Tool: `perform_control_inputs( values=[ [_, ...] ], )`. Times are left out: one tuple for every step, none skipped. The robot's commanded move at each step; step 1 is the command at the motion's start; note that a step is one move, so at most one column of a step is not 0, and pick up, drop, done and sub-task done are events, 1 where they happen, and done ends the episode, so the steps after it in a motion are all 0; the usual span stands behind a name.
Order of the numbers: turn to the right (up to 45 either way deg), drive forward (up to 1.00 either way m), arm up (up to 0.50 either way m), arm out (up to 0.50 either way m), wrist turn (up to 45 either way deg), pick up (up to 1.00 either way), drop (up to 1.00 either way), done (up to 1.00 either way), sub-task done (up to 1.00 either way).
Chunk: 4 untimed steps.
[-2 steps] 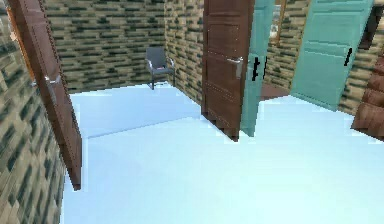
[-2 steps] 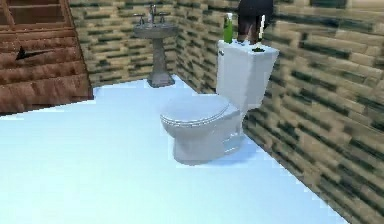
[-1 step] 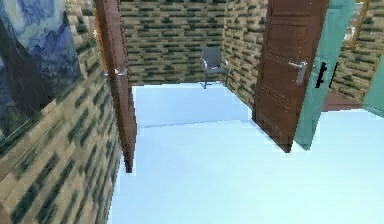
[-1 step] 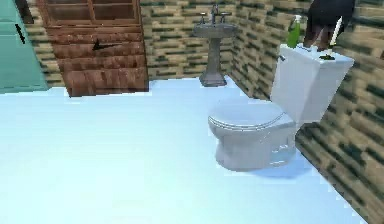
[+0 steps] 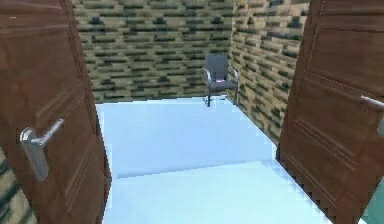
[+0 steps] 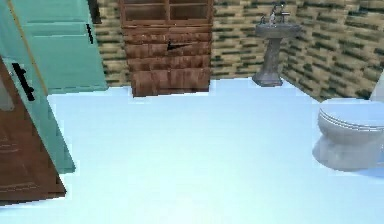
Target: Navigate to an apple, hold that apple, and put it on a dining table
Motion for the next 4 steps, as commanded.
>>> perform_control_inputs(
  values=[
    [-9.0, 0.0, 0.0, 0.0, 0.0, 0.0, 0.0, 0.0, 0.0],
    [0.0, 0.2, 0.0, 0.0, 0.0, 0.0, 0.0, 0.0, 0.0],
    [0.0, 0.4, 0.0, 0.0, 0.0, 0.0, 0.0, 0.0, 0.0],
    [-6.0, 0.0, 0.0, 0.0, 0.0, 0.0, 0.0, 0.0, 0.0]
  ],
)
